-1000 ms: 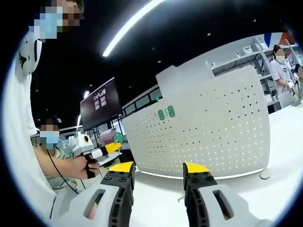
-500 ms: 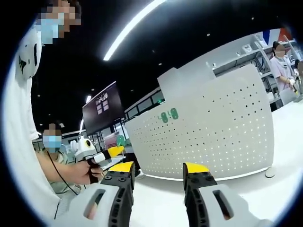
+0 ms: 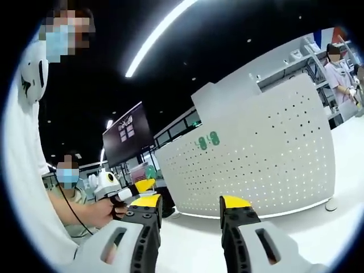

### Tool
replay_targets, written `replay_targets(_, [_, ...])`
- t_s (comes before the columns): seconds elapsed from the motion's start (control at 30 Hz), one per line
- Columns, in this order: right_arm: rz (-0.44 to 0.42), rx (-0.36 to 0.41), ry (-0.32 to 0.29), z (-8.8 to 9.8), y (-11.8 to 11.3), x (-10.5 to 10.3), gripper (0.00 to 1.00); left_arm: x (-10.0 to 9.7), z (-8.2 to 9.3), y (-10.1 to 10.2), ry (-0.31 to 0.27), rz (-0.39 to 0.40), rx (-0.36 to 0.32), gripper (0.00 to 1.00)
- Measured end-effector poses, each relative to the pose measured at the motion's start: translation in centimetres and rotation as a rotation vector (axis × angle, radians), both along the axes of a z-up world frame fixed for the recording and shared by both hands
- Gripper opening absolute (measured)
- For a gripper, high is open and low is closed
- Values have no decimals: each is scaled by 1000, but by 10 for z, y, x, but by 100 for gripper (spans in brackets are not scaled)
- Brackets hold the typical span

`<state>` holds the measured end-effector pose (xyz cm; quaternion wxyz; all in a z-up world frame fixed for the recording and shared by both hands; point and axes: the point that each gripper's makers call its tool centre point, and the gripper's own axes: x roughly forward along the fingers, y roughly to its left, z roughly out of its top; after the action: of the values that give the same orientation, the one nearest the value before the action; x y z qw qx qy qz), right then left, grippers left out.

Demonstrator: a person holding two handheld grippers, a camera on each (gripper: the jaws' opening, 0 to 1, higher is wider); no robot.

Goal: Insert the hook assembly into the mounting plate slot until the hook locks in place.

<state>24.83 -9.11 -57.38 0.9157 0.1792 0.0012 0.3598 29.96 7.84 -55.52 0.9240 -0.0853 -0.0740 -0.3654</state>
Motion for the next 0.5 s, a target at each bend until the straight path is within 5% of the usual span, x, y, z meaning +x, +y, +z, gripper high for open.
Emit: replay_targets(0.5, [49, 32, -37, 15, 23, 3, 34, -5, 4, -8, 13, 10, -32, 1])
